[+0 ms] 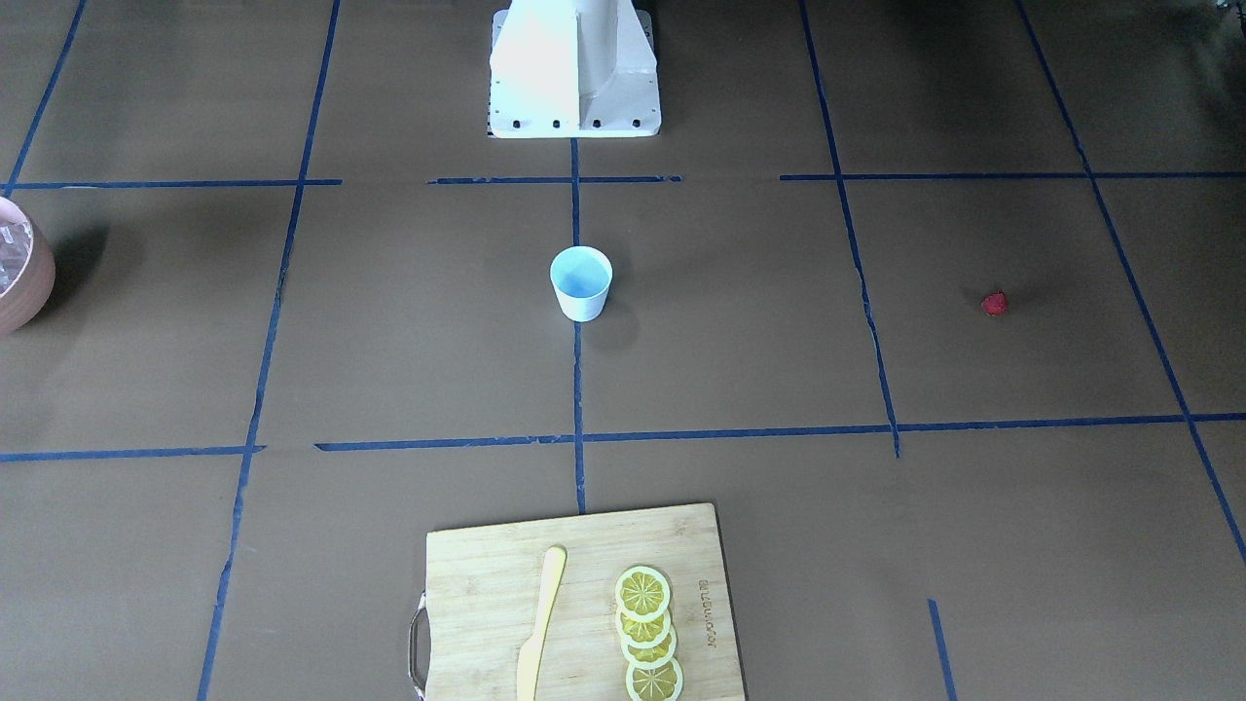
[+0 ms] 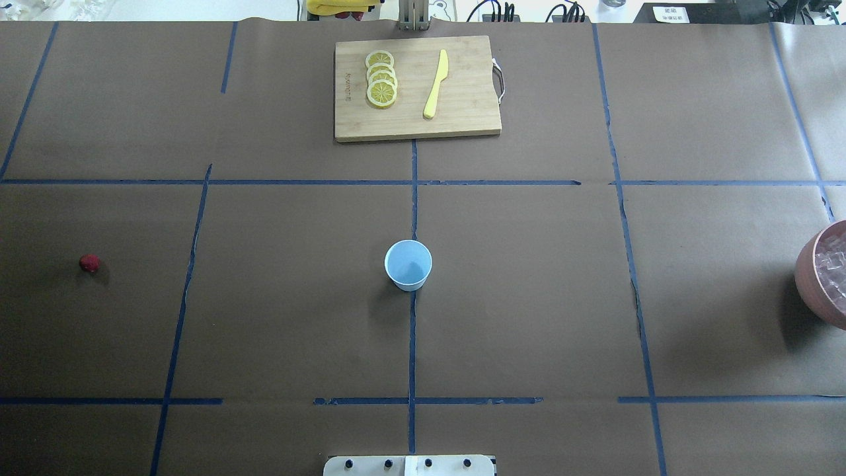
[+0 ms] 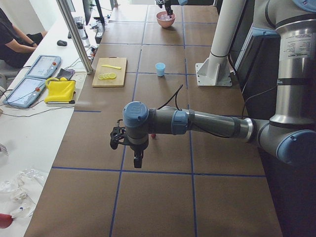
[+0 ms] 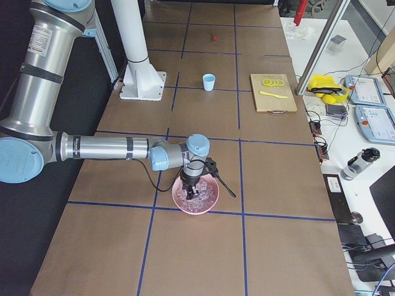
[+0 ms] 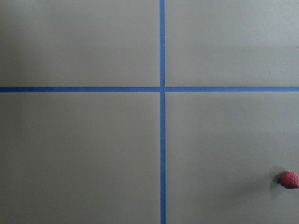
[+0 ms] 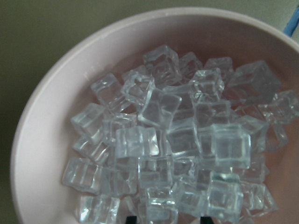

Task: Put ice and strawberries in cup
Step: 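Grasp a clear ice cube with the right gripper and lift it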

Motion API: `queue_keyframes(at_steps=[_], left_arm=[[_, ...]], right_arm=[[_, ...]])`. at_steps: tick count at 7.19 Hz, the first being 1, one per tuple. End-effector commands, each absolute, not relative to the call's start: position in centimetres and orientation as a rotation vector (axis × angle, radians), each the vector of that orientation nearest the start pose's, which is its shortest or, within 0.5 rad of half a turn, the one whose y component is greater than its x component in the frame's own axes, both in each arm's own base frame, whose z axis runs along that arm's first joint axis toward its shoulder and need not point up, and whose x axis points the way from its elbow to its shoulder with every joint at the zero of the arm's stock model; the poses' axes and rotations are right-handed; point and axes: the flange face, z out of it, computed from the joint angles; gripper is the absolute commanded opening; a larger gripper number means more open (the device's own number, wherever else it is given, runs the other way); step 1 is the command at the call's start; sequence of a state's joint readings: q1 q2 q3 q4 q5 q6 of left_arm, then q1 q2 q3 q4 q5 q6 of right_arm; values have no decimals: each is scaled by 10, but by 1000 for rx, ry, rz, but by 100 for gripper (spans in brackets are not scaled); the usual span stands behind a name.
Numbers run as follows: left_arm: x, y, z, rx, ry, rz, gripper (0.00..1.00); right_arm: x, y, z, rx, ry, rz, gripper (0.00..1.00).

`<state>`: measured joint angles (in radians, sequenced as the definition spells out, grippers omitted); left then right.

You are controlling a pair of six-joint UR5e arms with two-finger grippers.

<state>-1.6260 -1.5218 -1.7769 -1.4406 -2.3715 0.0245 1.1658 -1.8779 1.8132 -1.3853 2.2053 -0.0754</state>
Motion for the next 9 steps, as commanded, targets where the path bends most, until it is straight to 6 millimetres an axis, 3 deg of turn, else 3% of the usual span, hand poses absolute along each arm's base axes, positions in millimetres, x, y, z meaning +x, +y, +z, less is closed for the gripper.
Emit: queue_keyframes(at_steps=[1, 4, 6, 8, 9], left_arm=[[-88, -464, 592, 56, 799, -20, 100], [-85, -464, 587, 60, 833, -18, 100], [-85, -463, 585, 61, 833, -19, 100], [-85, -460, 580, 69, 832, -17, 100], [-85, -459, 569, 69, 832, -54, 100]], right_arm=[[-78, -370, 660, 11, -653, -502, 55], [-79, -371, 656, 17, -662, -503, 51], [-79, -371, 657, 19, -661, -507, 41], [-77, -369, 656, 30, -659, -527, 11], [-77, -369, 655, 39, -659, -544, 2]])
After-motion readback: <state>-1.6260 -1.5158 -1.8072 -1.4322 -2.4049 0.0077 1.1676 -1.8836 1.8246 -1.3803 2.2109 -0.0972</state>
